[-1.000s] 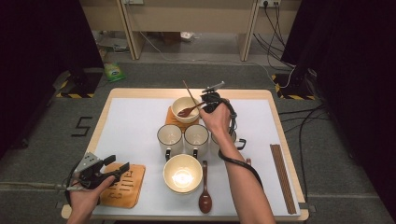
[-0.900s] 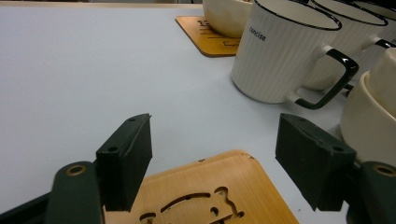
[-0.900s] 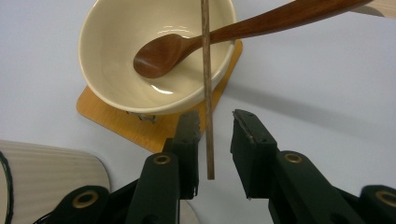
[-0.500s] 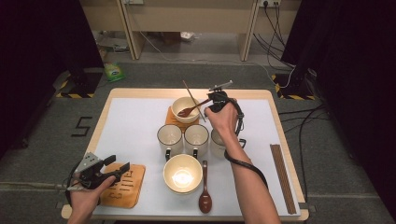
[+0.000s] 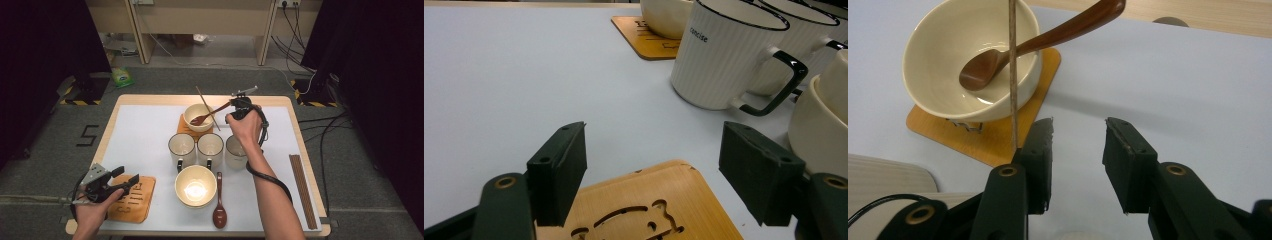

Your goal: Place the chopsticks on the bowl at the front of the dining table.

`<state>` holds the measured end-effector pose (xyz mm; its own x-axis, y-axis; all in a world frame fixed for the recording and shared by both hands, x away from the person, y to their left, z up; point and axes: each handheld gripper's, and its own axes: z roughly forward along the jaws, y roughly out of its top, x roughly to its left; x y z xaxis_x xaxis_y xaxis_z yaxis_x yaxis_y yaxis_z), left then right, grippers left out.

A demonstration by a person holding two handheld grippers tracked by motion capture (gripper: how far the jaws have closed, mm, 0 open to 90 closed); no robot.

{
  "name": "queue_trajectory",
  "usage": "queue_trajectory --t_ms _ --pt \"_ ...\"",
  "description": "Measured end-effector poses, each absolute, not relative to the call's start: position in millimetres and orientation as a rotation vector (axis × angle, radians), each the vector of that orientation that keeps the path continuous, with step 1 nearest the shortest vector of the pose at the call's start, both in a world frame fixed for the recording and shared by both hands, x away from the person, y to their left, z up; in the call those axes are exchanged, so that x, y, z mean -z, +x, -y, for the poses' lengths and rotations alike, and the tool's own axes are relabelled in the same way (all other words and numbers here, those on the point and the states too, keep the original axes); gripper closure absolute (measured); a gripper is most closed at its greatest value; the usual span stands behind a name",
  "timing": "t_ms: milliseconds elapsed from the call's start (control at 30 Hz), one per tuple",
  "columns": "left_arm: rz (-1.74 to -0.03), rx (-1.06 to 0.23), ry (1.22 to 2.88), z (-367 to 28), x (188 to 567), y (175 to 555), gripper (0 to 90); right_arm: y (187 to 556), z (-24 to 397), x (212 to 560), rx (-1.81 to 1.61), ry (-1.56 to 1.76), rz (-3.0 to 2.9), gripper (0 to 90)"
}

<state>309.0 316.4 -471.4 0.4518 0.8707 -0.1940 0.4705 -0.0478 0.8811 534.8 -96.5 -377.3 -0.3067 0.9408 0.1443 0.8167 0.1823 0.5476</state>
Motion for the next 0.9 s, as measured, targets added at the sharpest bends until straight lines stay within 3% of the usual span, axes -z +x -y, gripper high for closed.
queue_trajectory --t_ms 900 --pt "-1.171 -0.494 1.686 -315.3 472.4 308.7 26.4 523.0 146.4 381.6 -0.807 1.796 -2.112 62.7"
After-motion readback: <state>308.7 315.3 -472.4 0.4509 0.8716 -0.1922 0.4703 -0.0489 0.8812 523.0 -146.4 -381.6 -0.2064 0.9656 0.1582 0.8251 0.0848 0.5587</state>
